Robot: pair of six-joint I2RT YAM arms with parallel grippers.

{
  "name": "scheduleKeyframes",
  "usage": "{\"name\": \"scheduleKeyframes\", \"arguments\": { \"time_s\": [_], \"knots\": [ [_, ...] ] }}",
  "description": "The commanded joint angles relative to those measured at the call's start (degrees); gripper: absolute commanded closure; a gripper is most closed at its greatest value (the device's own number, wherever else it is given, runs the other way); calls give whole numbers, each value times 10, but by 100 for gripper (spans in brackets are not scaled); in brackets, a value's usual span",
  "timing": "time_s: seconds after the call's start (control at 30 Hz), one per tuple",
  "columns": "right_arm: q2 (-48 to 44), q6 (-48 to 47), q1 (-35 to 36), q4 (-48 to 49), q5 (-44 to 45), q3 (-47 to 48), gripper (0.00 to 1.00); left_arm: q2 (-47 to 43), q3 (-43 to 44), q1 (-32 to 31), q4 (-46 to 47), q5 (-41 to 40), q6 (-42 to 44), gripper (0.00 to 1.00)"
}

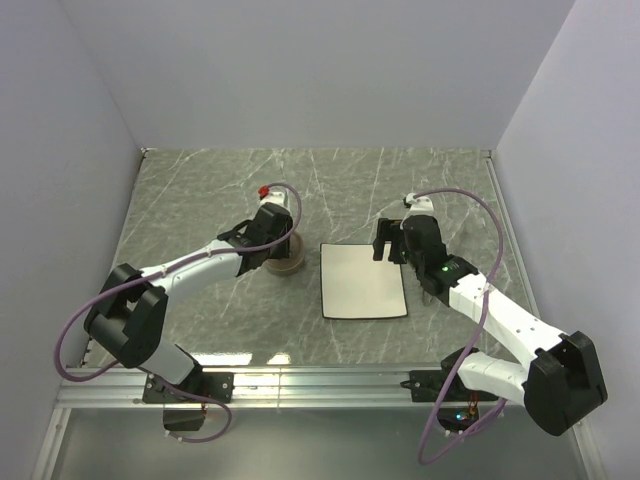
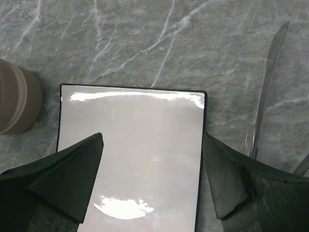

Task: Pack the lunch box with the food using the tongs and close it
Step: Put the lid back on the lunch box

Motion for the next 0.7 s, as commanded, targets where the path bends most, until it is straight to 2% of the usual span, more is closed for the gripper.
{"name": "scheduleKeyframes", "arguments": {
  "time_s": [0.0,0.07,0.17,0.3,0.43,0.47,0.5,0.67],
  "knots": [
    [-1,-7,4,5,14,27,10,-7,-4,-7,-20,-6,-6,49],
    [0,-7,5,5,13,27,10,-21,-7,-8,-20,-12,-8,35],
    [1,-8,7,5,15,28,10,-40,-13,-8,-16,-18,-10,25],
    [5,-8,9,3,18,30,10,-69,-23,-9,-8,-29,-14,19],
    [3,-7,10,3,27,30,9,-135,-43,-9,6,-66,-22,15],
    [1,-6,10,3,30,29,10,-150,-59,-9,13,-75,-21,5],
    [0,-5,10,3,33,27,9,-165,-69,-8,38,-85,-18,1],
    [-13,1,10,8,48,21,9,-252,-140,22,119,-155,-5,1]
  ]
}}
